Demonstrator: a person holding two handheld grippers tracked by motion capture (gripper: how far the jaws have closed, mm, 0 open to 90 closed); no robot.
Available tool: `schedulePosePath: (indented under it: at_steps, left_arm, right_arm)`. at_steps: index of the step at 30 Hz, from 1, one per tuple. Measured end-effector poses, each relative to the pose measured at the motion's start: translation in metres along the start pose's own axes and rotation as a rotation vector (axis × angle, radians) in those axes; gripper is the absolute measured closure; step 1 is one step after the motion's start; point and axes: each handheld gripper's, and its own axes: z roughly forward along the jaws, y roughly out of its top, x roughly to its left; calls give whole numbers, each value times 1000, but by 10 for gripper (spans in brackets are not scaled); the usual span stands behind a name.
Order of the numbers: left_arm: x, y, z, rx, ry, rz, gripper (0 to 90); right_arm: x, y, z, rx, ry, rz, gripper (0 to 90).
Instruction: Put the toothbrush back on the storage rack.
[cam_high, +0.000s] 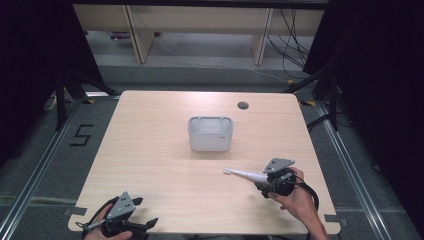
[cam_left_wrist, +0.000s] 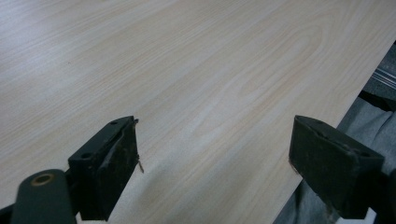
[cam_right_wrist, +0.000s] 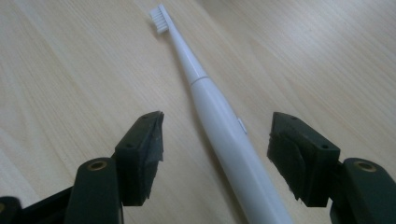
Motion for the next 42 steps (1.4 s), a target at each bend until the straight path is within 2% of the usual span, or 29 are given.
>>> schedulePosePath:
  at_steps: [1,2,4,6,7,9,10,12,13,18,20,23,24,25,27,28,29,31,33,35,36,39,41,42]
  left_arm:
    - [0,0,0,0,0,0,150]
    - [2,0,-1,22,14,30,150]
    - [3,0,-1,26,13,29,150]
    - [3,0,-2,31,14,26,150]
    - [2,0,-1,20,5,13,150]
    - [3,0,-2,31,15,27,150]
    - [1,0,0,5,4,1,150]
    - [1,0,0,5,4,2,150]
    - [3,0,-1,22,11,23,150]
    - [3,0,-1,23,10,24,151]
    - [3,0,-1,23,9,24,151]
    - [2,0,-1,10,9,10,151]
    - [2,0,-1,10,7,12,151]
    - [2,0,-1,10,7,12,151]
    - [3,0,-2,34,14,30,151]
    - [2,0,-1,20,6,13,151]
    - [3,0,-2,31,15,26,151]
    - [3,0,-1,22,10,24,151]
    - [2,0,0,11,10,10,151]
    - [2,0,0,12,10,10,151]
    - [3,0,-1,22,8,23,151]
    - [3,0,-1,23,9,24,151]
    - [2,-1,0,12,8,7,151]
    - [3,-1,0,21,10,16,151]
  right_arm:
    - [0,0,0,0,0,0,362]
    - [-1,3,2,11,5,0,365]
    - [-2,4,3,18,6,0,367]
    - [-5,6,6,49,20,-35,367]
    - [-5,6,6,49,20,-35,367]
    - [-6,7,8,47,15,-30,375]
    - [-7,8,10,68,17,-39,381]
    - [-7,9,13,76,30,-33,383]
    - [-8,10,14,93,34,-43,386]
    - [-11,13,20,109,46,-50,414]
    - [-13,16,23,153,63,-57,437]
    - [-16,19,25,169,81,-83,457]
    - [-15,20,25,185,86,-73,470]
    - [-18,21,26,186,91,-102,472]
    - [-19,23,28,193,103,-101,495]
    - [-20,24,29,203,110,-105,498]
    - [-21,25,29,214,100,-105,501]
    - [-22,26,31,227,96,-116,508]
    - [-22,29,33,245,126,-114,513]
    - [-22,30,34,256,130,-108,517]
    - [-22,31,36,277,127,-115,527]
    - [-22,33,38,297,138,-119,539]
    - [-23,34,41,324,145,-124,553]
    - [-23,35,42,336,146,-127,559]
